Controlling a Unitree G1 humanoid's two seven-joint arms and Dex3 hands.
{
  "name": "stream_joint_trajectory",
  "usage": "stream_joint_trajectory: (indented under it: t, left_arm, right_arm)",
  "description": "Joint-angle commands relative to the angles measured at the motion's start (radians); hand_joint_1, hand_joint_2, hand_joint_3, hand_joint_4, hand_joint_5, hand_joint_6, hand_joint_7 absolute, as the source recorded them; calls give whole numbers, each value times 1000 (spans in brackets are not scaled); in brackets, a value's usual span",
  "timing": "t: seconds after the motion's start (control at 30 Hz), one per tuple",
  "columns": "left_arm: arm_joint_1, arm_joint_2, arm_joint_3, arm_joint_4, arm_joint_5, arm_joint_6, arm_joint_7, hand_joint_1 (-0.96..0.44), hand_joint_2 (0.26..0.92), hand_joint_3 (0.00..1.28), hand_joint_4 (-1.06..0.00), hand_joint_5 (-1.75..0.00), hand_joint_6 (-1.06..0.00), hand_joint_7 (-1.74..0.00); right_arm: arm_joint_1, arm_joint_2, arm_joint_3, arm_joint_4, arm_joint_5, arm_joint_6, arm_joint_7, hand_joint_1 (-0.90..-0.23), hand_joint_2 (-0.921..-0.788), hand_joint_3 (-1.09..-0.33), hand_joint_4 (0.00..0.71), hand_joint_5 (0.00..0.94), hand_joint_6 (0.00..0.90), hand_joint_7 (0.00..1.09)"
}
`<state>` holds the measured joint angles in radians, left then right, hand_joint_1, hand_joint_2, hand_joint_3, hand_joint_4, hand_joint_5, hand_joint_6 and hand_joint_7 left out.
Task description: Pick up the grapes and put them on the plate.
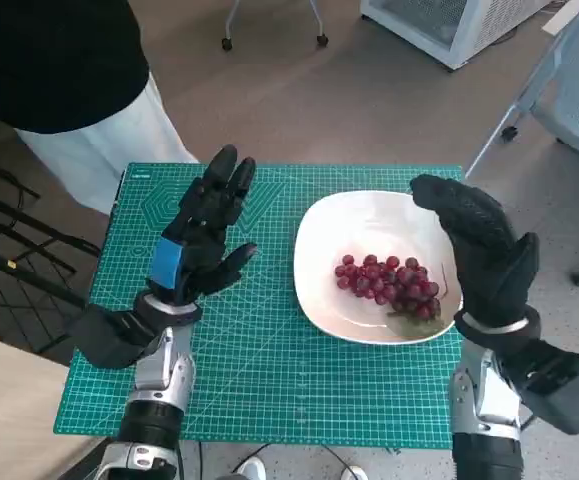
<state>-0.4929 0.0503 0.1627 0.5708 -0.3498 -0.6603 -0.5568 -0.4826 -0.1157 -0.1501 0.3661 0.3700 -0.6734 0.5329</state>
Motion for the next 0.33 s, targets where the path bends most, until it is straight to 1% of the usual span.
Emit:
stream_joint_trajectory:
  t: [0.03,0.33]
  left_arm:
    - [19,8,-4,-27,-1,9,-6,-402,921,339,-206,-4,-260,-14]
    - [30,10,-2,-44,-11,18,-16,-412,921,335,-207,-3,-261,-12]
  right_arm:
    - [21,-2,5,-4,-5,19,-1,-509,-921,-598,296,0,67,394]
    - [24,0,12,-12,-13,29,-3,-509,-921,-600,296,0,61,403]
